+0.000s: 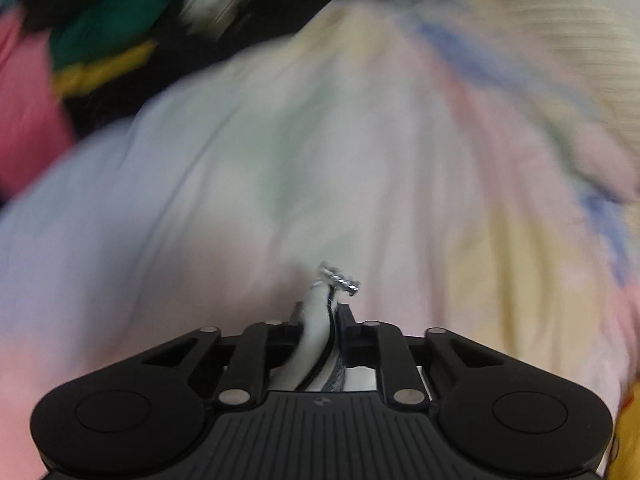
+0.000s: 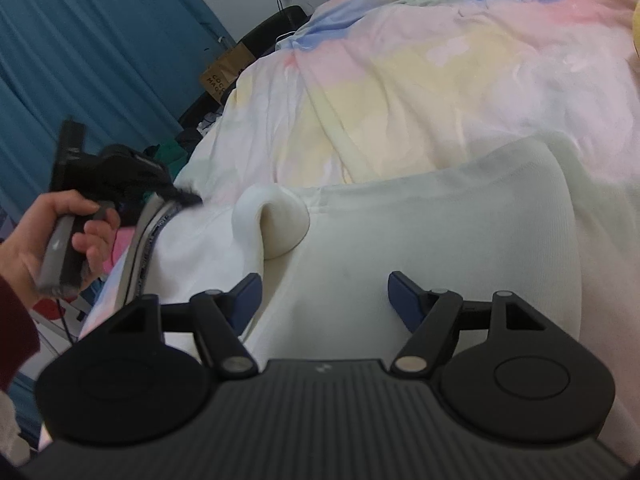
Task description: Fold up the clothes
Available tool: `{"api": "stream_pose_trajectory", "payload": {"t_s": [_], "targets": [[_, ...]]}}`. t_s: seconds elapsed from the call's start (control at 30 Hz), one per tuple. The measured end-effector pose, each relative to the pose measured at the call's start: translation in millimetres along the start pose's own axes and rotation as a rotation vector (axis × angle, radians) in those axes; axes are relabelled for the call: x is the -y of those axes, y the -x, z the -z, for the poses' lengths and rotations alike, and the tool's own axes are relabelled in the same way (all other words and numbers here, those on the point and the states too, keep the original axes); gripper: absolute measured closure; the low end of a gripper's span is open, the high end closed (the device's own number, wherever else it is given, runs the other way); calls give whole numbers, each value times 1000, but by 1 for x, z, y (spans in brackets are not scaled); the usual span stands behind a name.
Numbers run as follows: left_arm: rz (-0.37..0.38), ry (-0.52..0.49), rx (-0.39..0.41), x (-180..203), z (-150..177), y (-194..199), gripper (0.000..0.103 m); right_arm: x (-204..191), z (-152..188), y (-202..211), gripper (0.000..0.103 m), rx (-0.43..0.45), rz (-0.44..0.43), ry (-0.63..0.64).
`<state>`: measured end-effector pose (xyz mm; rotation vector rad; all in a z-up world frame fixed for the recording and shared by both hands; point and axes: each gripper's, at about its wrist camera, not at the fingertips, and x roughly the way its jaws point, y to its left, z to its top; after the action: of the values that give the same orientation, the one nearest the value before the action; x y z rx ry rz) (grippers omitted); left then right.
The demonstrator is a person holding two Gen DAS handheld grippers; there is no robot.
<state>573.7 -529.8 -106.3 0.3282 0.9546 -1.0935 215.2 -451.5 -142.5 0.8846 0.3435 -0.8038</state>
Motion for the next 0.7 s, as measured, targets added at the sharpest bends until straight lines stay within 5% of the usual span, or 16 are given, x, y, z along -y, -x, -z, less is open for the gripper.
{"api": "stream_pose_trajectory", "payload": {"t_s": [0.1,0.23,0.33,0.43,0.47,0.7], "targets": [[19,-121,162,8,9,12,88,0,0,2,31,8,-4,-1],[-177,-182,178,9,26,-27,84,-1,0,2,31,8,-9,12],[-291,-194,188,12,41,-58,64,-5,3,2,30,23,-23,49],[-322,-165,227,13,41,-56,41,-15,9,0,29,26,-45,117],[-320,-153,242,15,43,-46,31,-20,10,1,29,32,-62,143],[-354,-16,408,39,83,79,25,-56,19,28,30,106,-243,368]]}}
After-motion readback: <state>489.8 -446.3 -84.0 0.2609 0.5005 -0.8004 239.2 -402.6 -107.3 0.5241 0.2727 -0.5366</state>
